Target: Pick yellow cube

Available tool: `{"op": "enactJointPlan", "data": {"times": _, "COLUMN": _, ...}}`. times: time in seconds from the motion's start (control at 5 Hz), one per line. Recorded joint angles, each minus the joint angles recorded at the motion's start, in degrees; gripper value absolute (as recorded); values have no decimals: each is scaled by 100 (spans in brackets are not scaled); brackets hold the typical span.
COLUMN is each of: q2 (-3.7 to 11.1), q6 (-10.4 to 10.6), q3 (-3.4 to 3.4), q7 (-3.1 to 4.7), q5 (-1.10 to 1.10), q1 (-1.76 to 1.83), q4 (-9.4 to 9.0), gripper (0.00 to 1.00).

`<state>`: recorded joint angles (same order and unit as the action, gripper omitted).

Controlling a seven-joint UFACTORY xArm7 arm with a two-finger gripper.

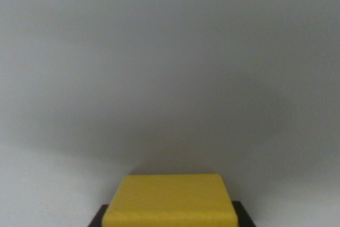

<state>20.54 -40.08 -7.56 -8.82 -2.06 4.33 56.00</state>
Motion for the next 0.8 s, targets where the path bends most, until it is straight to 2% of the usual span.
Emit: {"op": "enactJointPlan", "data": {"times": 0.8, "q2": -50, "q6": -142, "q3": -2, "q7": 4, "q5": 8, "q1": -2, "q4": 92, "gripper": 100}}
